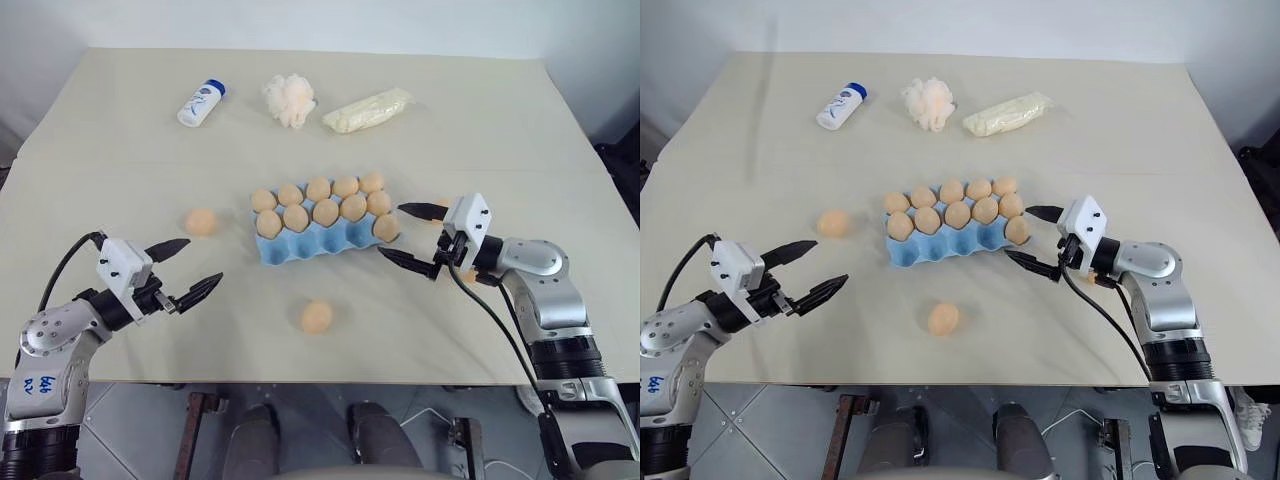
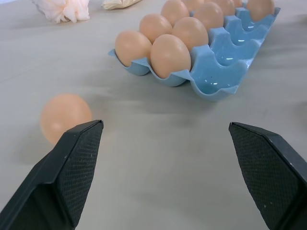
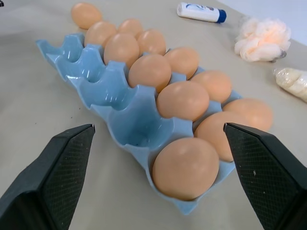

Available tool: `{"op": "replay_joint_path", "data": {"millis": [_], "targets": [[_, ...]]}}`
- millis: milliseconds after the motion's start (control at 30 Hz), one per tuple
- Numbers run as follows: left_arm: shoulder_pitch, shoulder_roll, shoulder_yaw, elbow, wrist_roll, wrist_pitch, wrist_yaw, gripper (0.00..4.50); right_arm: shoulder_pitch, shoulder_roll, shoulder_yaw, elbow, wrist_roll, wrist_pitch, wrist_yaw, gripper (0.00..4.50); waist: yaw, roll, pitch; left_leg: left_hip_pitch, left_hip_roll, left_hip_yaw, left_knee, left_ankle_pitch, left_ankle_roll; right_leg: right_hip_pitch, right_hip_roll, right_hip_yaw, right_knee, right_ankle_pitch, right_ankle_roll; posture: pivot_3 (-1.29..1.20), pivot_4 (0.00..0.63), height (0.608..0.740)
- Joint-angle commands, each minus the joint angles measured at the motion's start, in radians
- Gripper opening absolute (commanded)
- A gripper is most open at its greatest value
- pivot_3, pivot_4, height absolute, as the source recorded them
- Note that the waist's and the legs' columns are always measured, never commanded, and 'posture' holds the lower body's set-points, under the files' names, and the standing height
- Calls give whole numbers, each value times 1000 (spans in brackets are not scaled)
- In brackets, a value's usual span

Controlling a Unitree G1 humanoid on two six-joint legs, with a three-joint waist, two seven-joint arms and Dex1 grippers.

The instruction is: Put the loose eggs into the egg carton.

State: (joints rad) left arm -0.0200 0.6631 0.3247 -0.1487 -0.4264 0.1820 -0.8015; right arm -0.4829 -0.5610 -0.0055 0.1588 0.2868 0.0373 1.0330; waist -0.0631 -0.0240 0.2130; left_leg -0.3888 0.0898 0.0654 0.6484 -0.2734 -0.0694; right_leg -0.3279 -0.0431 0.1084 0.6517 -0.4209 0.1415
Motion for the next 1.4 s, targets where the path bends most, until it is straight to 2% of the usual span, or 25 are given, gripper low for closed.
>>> {"op": "replay_joint_path", "data": {"millis": [33, 233, 367, 533, 667, 767, 967, 1100, 1233, 1333, 1400], "targets": [[-2, 4, -4, -8, 21, -20, 10, 4469, 4, -13, -31, -29, 15, -24, -4, 4500, -1, 0, 0, 0, 0, 0, 0, 0, 0, 0, 0, 0, 0, 0, 0, 0, 150, 740], [-27, -14, -28, -33, -20, -4, -11, 4469, 65, -53, -96, -85, 34, -8, -41, 4500, 7, 0, 0, 0, 0, 0, 0, 0, 0, 0, 0, 1, 0, 0, 0, 0, 150, 740], [-75, -13, -91, -54, -35, -9, -77, 4469, 180, -94, -217, -175, 72, 35, -106, 4500, 14, 0, 0, 0, -1, 0, 0, 0, 1, 0, 0, 0, 0, 0, 0, 0, 150, 740], [-152, -9, -175, -27, -27, -32, -174, 4469, 418, -97, -382, -292, 95, 54, -195, 4500, 19, 0, 0, 0, 0, 1, -1, 0, 0, 0, 1, 1, -2, 0, 1, 0, 150, 740], [-179, -10, -226, 6, -5, -66, -238, 4469, 545, -64, -438, -294, 86, 11, -242, 4500, 2, 0, 0, 0, 0, 6, 0, 0, 0, 1, 2, 6, -5, 0, 0, 0, 150, 740], [-196, -18, -241, 19, -4, -89, -257, 4469, 581, -57, -438, -276, 85, -1, -245, 4500, 0, 0, 0, 2, 0, 7, 0, -1, 1, 2, 2, 7, -6, 0, 0, 0, 150, 740], [-217, -25, -254, 22, -9, -87, -259, 4469, 530, -70, -374, -226, 93, 4, -199, 4500, 2, 0, 0, 3, 0, 8, 1, 1, 3, 4, 2, 9, -6, 2, 1, 0, 150, 740], [-208, -34, -251, 4, -11, -85, -242, 4469, 346, -56, -241, -51, 33, 19, -168, 4500, -8, 0, 0, 3, 0, 8, 2, 1, 3, 4, 2, 9, -6, 3, 1, 0, 150, 740], [-196, -33, -243, -13, -8, -88, -225, 4469, 270, -54, -200, 64, 20, -1, -146, 4500, 1, 0, 0, 3, 0, 7, 1, 1, 3, 3, 2, 8, -6, 3, 1, 0, 150, 740], [-178, -27, -220, -31, -13, -82, -200, 4500, 244, -60, -182, 110, 16, -25, -116, 3934, 6, 0, 0, 2, 1, 7, 1, 1, 3, 2, 1, 8, -6, 3, 2, 0, 150, 740], [-163, -20, -198, -39, -20, -74, -184, 4500, 227, -57, -178, 111, 22, -36, -106, 3273, 5, 0, 0, 2, 1, 7, 1, 0, 3, 2, 1, 7, -6, 4, 2, 0, 150, 740]]}}
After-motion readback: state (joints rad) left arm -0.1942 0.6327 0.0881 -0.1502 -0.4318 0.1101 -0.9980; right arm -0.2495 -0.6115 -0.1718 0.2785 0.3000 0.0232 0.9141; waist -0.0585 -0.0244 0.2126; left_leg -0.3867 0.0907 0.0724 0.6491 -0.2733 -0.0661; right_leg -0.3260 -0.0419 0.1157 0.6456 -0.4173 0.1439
